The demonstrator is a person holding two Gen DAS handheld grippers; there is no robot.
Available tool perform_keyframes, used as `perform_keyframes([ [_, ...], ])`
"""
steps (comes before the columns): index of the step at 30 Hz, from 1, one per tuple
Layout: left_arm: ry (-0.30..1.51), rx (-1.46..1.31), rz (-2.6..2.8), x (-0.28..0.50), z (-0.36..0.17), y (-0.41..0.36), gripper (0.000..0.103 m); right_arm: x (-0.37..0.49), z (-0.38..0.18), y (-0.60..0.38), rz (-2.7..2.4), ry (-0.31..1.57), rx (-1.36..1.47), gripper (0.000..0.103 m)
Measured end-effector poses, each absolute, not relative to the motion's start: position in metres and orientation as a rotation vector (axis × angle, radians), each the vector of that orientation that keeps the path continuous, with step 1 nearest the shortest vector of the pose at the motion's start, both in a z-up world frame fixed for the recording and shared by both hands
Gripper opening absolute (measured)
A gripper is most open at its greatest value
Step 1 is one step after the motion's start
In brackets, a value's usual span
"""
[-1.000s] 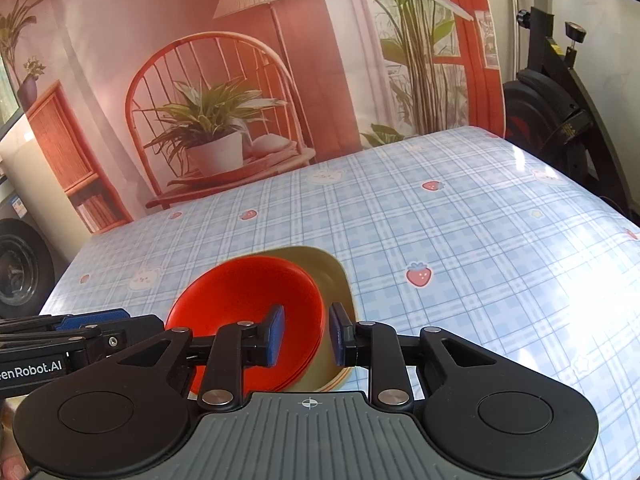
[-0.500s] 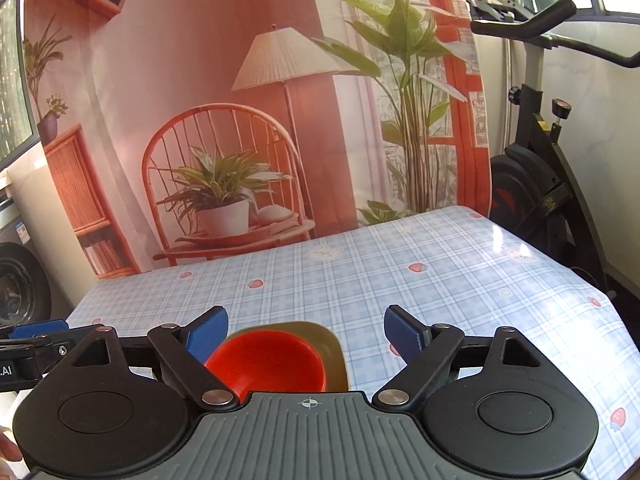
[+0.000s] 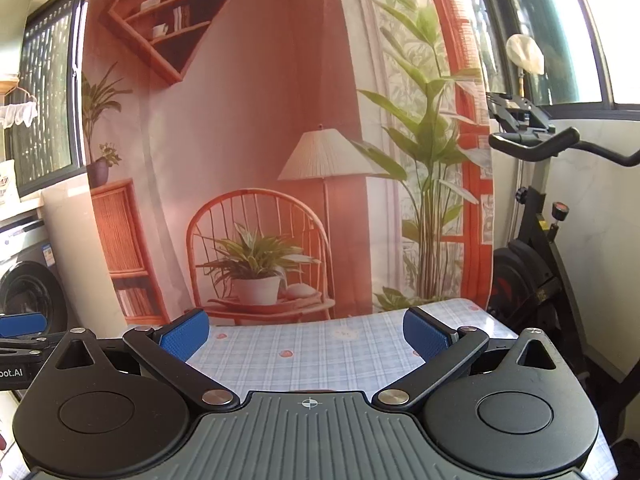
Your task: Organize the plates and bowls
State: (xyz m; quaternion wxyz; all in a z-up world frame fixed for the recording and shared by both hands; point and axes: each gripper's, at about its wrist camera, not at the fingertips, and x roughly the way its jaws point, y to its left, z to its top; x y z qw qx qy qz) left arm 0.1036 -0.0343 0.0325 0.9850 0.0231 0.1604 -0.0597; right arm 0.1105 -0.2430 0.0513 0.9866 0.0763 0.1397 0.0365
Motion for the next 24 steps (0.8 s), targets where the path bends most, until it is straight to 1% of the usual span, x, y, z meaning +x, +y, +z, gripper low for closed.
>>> perform_keyframes([
  [4, 0.272, 0.028, -0.106, 0.075, 0.053, -0.027, 0.094, 0.083, 0.074, -0.236, 0.085, 0.243, 0.128, 0.103],
  [9, 0.237, 0.061, -0.082, 0.055, 0.066, -0.025, 0.094, 0.06, 0.085, -0.23, 0.095, 0.224, 0.124, 0.103],
  [14, 0.236, 0.066, -0.032, 0.041, 0.075, -0.017, 0.094, 0.054, 0.09, -0.231, 0.097, 0.217, 0.164, 0.103],
  [24, 0.242, 0.041, -0.028, 0.039, 0.079, -0.012, 0.094, 0.055, 0.09, -0.228, 0.105, 0.218, 0.174, 0.103],
])
